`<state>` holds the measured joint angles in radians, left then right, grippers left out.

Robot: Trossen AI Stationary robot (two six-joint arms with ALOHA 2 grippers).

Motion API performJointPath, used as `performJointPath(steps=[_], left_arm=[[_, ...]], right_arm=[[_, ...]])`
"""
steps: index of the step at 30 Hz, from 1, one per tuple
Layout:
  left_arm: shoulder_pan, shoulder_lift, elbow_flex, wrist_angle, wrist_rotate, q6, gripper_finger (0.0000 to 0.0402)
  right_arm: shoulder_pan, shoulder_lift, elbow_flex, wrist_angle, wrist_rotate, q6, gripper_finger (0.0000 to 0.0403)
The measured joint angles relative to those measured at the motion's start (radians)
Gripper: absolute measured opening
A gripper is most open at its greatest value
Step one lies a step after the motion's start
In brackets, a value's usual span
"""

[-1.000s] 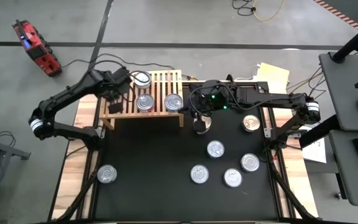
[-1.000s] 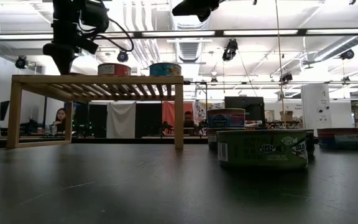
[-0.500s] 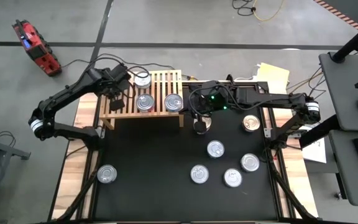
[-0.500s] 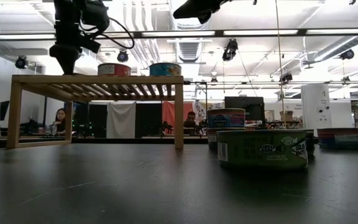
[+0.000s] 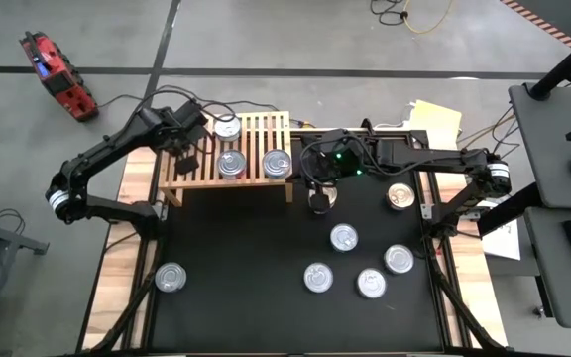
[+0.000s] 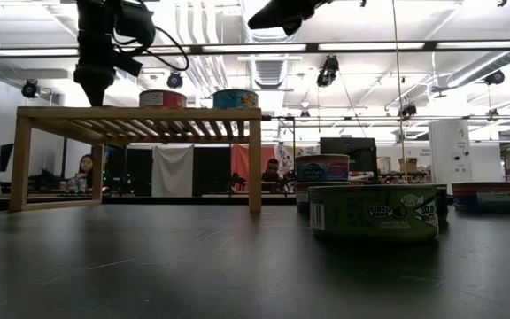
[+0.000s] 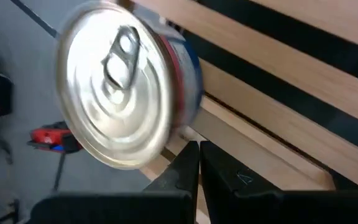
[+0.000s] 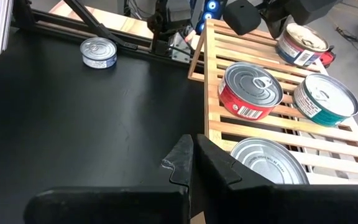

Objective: Stack canned seafood by type on shelf
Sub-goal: Adjust the cans on the shelf

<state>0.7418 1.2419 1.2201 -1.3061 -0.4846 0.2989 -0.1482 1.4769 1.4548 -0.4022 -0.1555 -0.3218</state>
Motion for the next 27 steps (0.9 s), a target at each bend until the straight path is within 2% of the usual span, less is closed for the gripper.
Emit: performJointPath(steps=[2,5,7,8,13,27], left_arm=[[-0.001,0.000,0.016,-0.021,0.051,-0.026,0.0000],[-0.002,-0.001,0.051,-0.010,0.244,-0.025,0.0000],[-0.003,-0.001,0.081,0.049,0.361,-0.006,0.0000],[-0.003,-0.002,0.093,0.101,0.385,-0.001,0.0000],[0.000,0.021,0.134,0.296,0.371,0.006,0.0000],[0.001,0.213,0.182,0.321,0.362,0.003,0.0000]], right_arm=[[0.000,0.000,0.000,-0.009,0.000,0.005,0.0009],[0.000,0.000,0.000,-0.011,0.000,0.009,0.0009],[0.000,0.000,0.000,-0.010,0.000,0.008,0.0009],[0.000,0.000,0.000,-0.008,0.000,0.008,0.0009],[0.000,0.000,0.000,-0.005,0.000,0.008,0.0009],[0.000,0.000,0.000,-0.013,0.000,0.010,0.0009]])
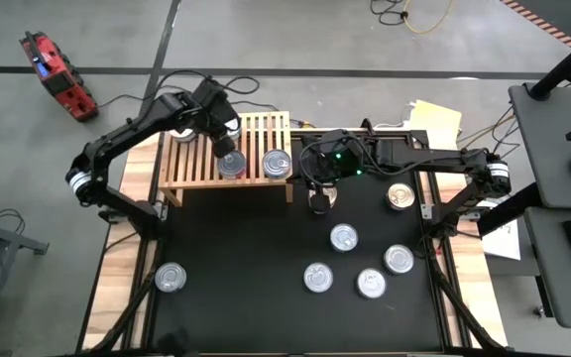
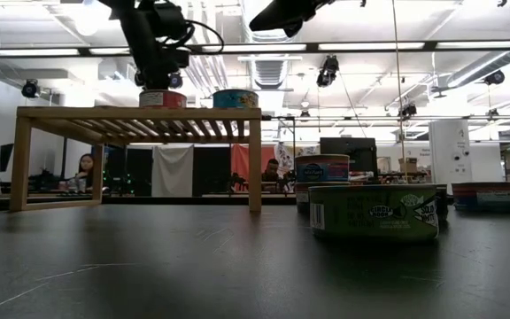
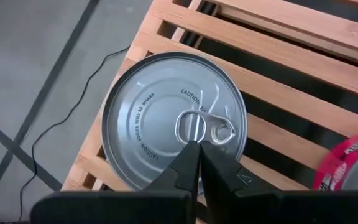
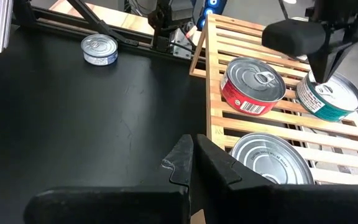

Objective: Stack canned seafood by type on shelf
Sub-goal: Adjust the cans on the shelf

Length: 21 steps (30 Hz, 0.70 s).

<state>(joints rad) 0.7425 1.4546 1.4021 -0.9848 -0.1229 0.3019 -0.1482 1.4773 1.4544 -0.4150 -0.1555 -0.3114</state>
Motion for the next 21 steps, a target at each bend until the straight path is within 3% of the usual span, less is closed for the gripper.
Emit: performJointPath(steps=[9,14,17,21], left_arm=[[0.000,0.001,0.011,-0.032,-0.151,-0.004,0.0000],[0.000,-0.002,0.016,-0.052,-0.167,-0.004,0.0000],[0.000,-0.004,0.033,-0.039,-0.130,-0.004,0.0000],[0.000,0.001,0.038,-0.009,0.018,0.007,0.0000]], right_arm=[[0.000,0.000,0.000,-0.004,0.000,0.005,0.0009],[0.000,0.000,0.000,-0.006,0.000,0.010,0.0009],[0.000,0.000,0.000,-0.006,0.000,0.012,0.0009],[0.000,0.000,0.000,-0.005,0.000,0.013,0.0009]])
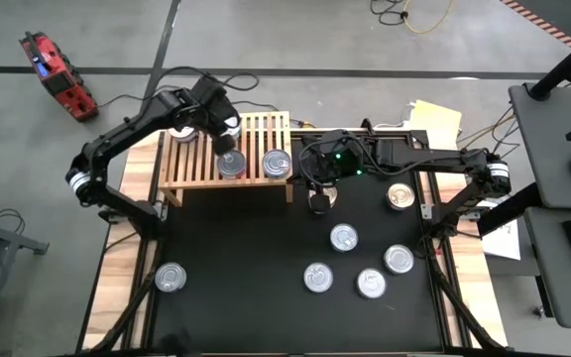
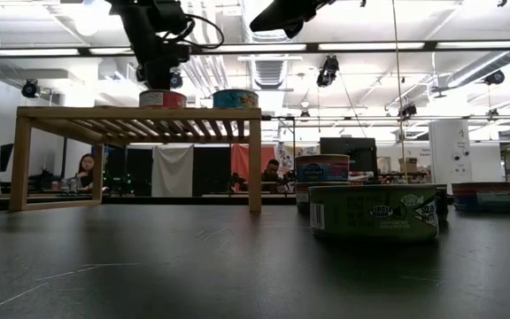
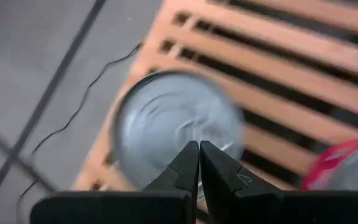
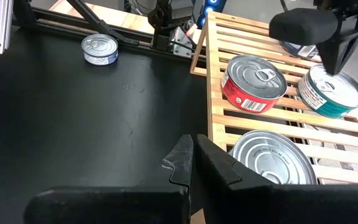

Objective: Stack canned seafood by type on shelf
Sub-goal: Adjust the cans on the shelf

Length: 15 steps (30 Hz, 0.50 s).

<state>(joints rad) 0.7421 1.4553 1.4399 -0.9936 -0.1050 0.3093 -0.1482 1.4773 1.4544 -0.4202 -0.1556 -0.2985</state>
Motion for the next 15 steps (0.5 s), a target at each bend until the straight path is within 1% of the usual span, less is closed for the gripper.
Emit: performJointPath(steps=[6,11,15], left_arm=[[0.001,0.031,0.000,0.008,0.008,-0.004,0.0000],[0.000,0.045,0.000,0.010,-0.066,-0.016,0.0000],[0.000,0.046,0.000,0.004,-0.080,-0.025,0.0000]], right_arm=[[0.000,0.000,0.000,0.000,0.000,0.004,0.0009],[0.000,0.000,0.000,0.000,0.000,0.012,0.0009],[0.000,0.000,0.000,0.000,0.000,0.012,0.0009]])
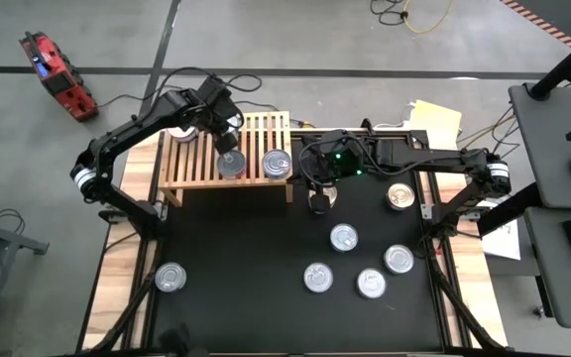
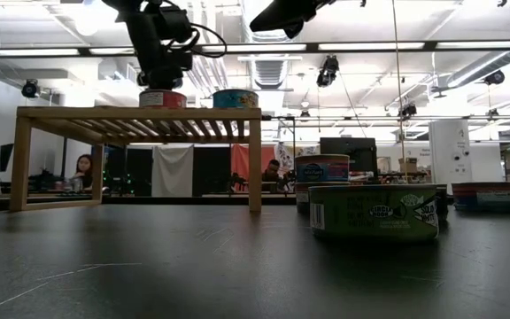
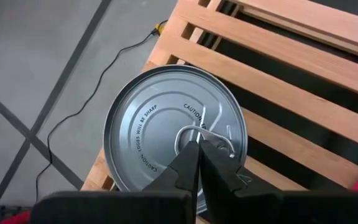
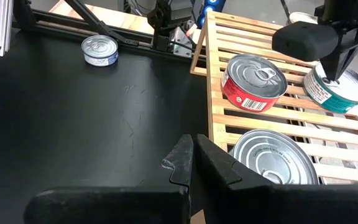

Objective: Stack canned seafood by type on shelf
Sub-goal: Adjust the cans on the shelf

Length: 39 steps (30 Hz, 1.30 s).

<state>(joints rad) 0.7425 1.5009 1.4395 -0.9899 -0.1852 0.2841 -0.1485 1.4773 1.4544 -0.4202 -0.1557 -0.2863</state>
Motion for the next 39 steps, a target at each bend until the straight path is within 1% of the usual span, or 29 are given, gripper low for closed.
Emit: performJointPath(steps=[7,17,21,35,39], left_arm=[[0.000,0.000,0.000,-0.047,-0.071,-0.017,0.0000],[0.000,-0.004,0.001,-0.085,-0.080,-0.024,0.0000],[-0.001,-0.014,0.000,-0.131,-0.132,-0.036,0.0000],[-0.002,-0.046,-0.004,-0.147,-0.142,-0.044,0.0000],[-0.015,-0.081,0.007,-0.155,-0.143,-0.104,0.0000]], right_arm=[[0.000,0.000,0.000,0.000,0.000,0.004,0.0009],[0.000,0.000,0.000,0.000,0.000,0.017,0.0009],[0.000,0.000,0.000,0.000,0.000,0.018,0.0009],[0.000,0.000,0.000,-0.001,0.000,0.026,0.0009],[0.000,0.000,0.000,-0.014,0.000,0.029,0.0009]])
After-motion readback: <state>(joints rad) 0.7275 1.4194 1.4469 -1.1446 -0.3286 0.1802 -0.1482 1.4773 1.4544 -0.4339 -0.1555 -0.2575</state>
